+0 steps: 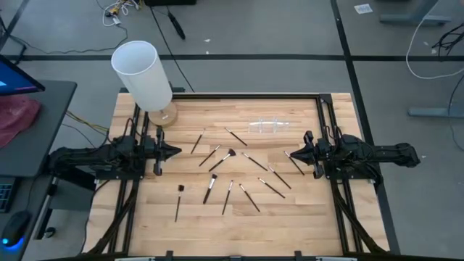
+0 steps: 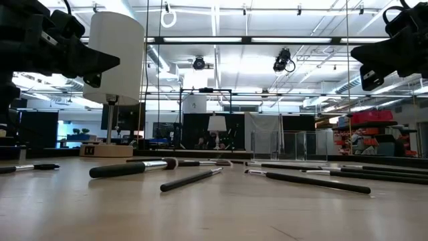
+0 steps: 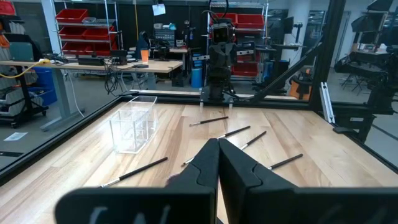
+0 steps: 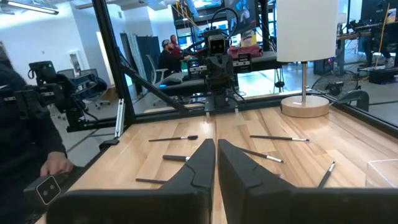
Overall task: Put items in baskets/containers
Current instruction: Put the black eyeshadow brush into the transparent organizer
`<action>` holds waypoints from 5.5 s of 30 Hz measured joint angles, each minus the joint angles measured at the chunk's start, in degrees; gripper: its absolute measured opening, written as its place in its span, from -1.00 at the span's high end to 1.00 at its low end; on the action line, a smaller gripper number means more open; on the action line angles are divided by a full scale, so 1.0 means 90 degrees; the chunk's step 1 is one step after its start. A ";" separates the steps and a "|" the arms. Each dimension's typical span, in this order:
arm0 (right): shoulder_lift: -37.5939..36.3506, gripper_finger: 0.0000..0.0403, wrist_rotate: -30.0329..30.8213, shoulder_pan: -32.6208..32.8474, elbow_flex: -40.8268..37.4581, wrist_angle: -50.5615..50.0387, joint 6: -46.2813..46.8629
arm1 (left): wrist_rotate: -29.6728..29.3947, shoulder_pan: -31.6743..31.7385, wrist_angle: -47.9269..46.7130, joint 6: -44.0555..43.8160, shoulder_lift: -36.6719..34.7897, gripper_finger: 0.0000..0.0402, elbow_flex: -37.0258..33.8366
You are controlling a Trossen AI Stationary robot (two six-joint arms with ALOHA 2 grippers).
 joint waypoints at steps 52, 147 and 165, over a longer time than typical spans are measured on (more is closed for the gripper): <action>0.4060 0.21 0.3478 0.0731 0.0537 -0.1796 0.2560 | 0.0002 0.0002 0.0000 0.0000 -0.0001 0.94 0.0001; 0.7767 0.17 0.3727 0.2064 0.0015 0.2138 0.3092 | 0.0002 0.0002 0.0002 0.0000 0.0001 0.94 -0.0001; 0.9310 0.53 0.5329 0.3071 0.0044 0.2596 0.4254 | 0.0002 0.0001 0.0002 -0.0002 0.0000 0.94 -0.0001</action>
